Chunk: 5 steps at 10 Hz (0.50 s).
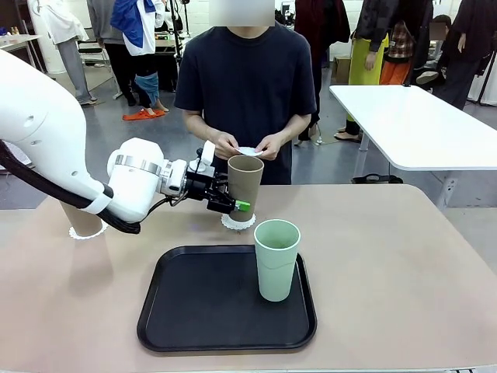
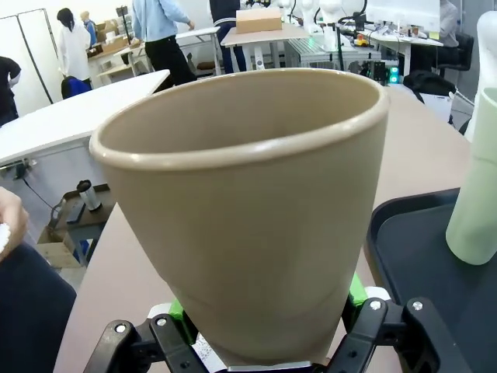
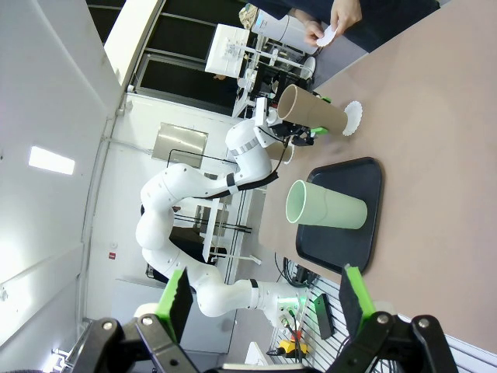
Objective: Place coasters on the table and set cups on them.
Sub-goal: Take one Reusable plastic cup from the Flat Tray and place it on a coaster set by the human.
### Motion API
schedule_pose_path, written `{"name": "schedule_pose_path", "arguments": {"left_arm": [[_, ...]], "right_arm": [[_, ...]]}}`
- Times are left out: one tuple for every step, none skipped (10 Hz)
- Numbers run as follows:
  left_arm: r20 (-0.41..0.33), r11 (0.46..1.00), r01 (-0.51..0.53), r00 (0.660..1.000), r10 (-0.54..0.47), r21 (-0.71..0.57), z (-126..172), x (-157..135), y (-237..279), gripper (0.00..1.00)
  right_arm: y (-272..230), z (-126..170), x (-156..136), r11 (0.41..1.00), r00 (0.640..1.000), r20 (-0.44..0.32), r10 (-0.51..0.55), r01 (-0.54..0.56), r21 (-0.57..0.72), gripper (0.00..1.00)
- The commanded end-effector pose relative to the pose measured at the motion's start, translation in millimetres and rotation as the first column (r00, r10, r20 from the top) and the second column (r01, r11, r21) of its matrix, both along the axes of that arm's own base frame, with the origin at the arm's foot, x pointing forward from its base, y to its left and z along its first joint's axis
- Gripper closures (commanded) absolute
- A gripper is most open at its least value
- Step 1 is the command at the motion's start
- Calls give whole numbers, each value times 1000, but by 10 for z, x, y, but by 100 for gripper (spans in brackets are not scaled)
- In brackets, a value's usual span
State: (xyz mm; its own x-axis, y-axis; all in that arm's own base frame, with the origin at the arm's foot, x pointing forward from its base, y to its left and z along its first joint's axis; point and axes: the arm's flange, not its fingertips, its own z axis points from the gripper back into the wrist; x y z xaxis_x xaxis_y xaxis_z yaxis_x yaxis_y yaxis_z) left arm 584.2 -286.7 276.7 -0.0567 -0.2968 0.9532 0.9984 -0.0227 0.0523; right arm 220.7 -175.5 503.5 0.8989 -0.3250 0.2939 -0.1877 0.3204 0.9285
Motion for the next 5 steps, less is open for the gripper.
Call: {"name": "schedule_pose_path", "arguments": {"left_arm": [[12, 1000, -14, 1000, 14, 0, -10, 103, -28, 17], [-1, 1000, -20, 1000, 20, -17, -19, 141, -22, 17], [-22, 999, -32, 999, 31, -43, -67, 158, -9, 17], [-44, 998, -30, 999, 28, -57, -73, 236, 23, 17], [-61, 998, -23, 998, 19, -62, -74, 316, 44, 17]], "right_arm": [[14, -3, 17, 1000, 1000, 3, -12, 12, 11, 0], [14, -3, 17, 1000, 1000, 3, -12, 12, 11, 0], [14, -3, 17, 1000, 1000, 3, -12, 12, 11, 0], [14, -3, 17, 1000, 1000, 3, -12, 12, 11, 0], [14, -3, 17, 1000, 1000, 3, -12, 12, 11, 0]]}}
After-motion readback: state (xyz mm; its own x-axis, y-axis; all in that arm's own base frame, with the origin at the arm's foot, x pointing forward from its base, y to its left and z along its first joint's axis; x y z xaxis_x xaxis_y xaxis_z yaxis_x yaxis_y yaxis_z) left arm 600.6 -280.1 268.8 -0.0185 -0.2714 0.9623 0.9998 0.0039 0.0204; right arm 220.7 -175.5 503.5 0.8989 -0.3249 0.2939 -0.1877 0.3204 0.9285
